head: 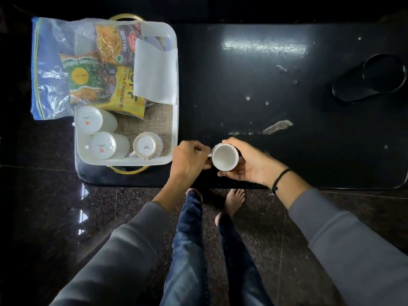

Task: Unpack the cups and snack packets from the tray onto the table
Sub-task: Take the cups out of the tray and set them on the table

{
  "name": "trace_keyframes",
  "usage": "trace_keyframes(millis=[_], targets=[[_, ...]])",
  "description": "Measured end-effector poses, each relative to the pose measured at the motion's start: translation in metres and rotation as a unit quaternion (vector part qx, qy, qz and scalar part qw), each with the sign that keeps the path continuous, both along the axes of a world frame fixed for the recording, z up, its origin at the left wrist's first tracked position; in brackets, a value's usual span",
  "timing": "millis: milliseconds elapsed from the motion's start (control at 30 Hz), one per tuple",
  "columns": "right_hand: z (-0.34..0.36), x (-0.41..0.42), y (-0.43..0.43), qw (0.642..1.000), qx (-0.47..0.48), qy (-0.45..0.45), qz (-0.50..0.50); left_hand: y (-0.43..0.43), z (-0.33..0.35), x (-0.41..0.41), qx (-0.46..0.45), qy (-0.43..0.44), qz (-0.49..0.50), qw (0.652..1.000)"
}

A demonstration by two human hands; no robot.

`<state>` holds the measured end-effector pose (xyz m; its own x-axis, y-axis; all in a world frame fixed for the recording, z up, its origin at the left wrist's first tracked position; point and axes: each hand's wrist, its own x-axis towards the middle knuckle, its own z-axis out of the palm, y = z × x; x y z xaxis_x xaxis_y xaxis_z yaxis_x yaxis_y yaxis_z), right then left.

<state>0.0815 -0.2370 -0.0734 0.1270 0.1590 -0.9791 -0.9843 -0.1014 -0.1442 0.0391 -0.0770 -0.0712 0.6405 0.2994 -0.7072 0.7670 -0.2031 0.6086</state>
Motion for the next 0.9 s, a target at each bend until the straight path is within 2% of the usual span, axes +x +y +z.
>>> trace_keyframes(millis=[233, 300, 367, 467, 600, 700, 800, 900], targets=[[-0.009, 0.003, 0.006, 0.999, -0.038, -0.010, 0.023, -0.003, -0.003, 0.006, 0.018, 0.012, 0.009, 1.000], [-0.010, 0.004, 0.006, 0.993, -0.084, -0.033, 0.070, -0.002, -0.003, 0.006, 0.020, 0.014, 0.007, 1.000], [-0.008, 0.005, 0.005, 0.967, -0.157, -0.092, 0.177, -0.003, -0.001, 0.006, 0.028, 0.012, -0.012, 0.999], [0.003, 0.007, 0.005, 0.909, -0.229, -0.187, 0.296, -0.003, 0.005, 0.004, 0.082, -0.002, -0.065, 0.995], [0.024, 0.013, 0.015, 0.836, -0.307, -0.290, 0.350, 0.002, 0.019, 0.001, 0.162, -0.068, -0.110, 0.978], [0.036, 0.018, 0.029, 0.816, -0.297, -0.353, 0.349, 0.014, 0.030, -0.003, 0.243, -0.118, -0.147, 0.952], [0.040, 0.022, 0.050, 0.817, -0.249, -0.390, 0.345, 0.036, 0.035, -0.008, 0.308, -0.164, -0.175, 0.921], [0.038, 0.021, 0.076, 0.824, -0.189, -0.408, 0.344, 0.063, 0.032, -0.015, 0.357, -0.131, -0.221, 0.898]])
